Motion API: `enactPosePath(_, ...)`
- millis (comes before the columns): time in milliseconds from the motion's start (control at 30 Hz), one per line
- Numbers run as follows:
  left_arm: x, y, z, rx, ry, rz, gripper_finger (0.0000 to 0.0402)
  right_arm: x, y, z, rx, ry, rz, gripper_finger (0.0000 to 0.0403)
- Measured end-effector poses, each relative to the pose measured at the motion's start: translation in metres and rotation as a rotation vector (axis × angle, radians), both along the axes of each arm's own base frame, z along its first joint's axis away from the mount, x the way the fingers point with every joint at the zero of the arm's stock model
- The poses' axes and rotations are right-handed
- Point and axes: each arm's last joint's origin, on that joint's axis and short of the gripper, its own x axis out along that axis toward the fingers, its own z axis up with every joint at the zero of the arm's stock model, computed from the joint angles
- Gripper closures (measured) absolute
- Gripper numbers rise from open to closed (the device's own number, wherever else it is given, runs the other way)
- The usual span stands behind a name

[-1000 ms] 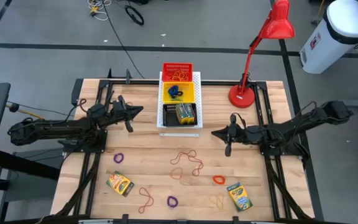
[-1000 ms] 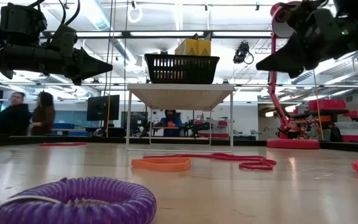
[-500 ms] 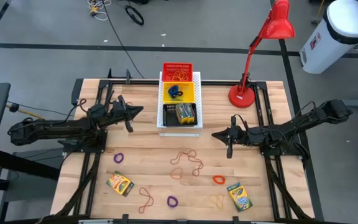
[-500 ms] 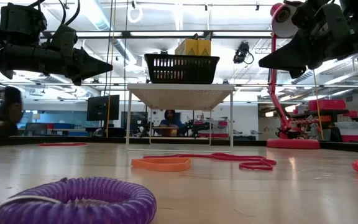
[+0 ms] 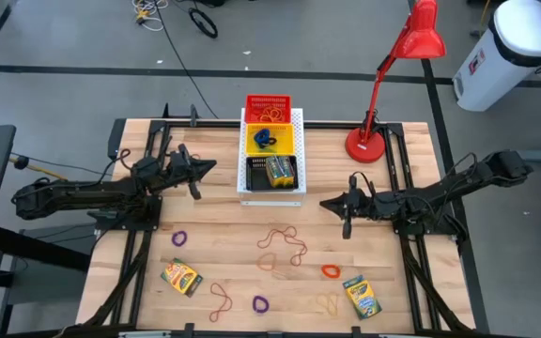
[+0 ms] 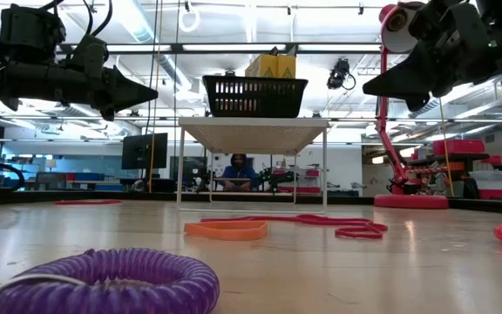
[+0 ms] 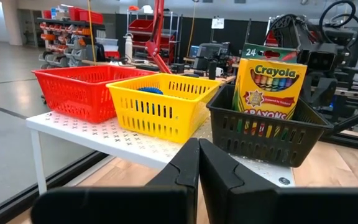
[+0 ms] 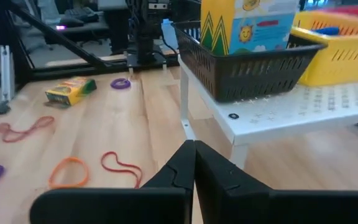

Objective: Pick & Place Office Desk Supplies
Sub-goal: Put the red rubber band into the red bin on the shelf

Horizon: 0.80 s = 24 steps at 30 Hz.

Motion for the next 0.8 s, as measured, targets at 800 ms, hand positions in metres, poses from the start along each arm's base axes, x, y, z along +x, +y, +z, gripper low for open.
enactPosePath(800, -0.001, 0.000, 0.008, -0.004, -0.097, 0.004, 0.0391, 0.034, 0.038, -0.011, 0.111, -0.051, 0.200, 0.0390)
